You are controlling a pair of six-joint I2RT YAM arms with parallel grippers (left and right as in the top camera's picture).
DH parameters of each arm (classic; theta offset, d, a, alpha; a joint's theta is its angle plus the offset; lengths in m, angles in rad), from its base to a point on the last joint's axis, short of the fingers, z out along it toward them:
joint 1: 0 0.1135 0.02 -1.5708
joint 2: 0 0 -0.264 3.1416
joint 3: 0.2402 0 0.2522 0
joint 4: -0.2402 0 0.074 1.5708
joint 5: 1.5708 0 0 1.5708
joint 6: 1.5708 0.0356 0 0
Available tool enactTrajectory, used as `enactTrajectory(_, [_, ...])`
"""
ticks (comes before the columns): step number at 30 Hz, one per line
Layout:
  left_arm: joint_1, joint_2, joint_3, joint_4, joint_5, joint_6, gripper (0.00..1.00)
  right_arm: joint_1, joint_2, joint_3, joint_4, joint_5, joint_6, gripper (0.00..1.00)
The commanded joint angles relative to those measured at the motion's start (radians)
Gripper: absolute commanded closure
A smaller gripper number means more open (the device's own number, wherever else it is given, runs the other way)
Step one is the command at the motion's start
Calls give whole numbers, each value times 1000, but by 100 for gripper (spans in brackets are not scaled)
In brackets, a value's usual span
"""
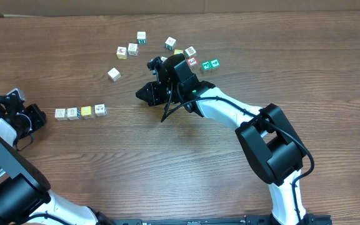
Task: Form a horizontal line
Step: 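Swing the right gripper from rest toward the block row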
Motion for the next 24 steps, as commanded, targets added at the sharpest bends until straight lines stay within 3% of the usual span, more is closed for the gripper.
enactTrajectory(1, [-16,26,2,13,36,25,96,14,43,32,10,-6,2,96])
enactTrajectory(24, [-92,75,2,54,56,21,96,20,73,32,11,-6,24,96])
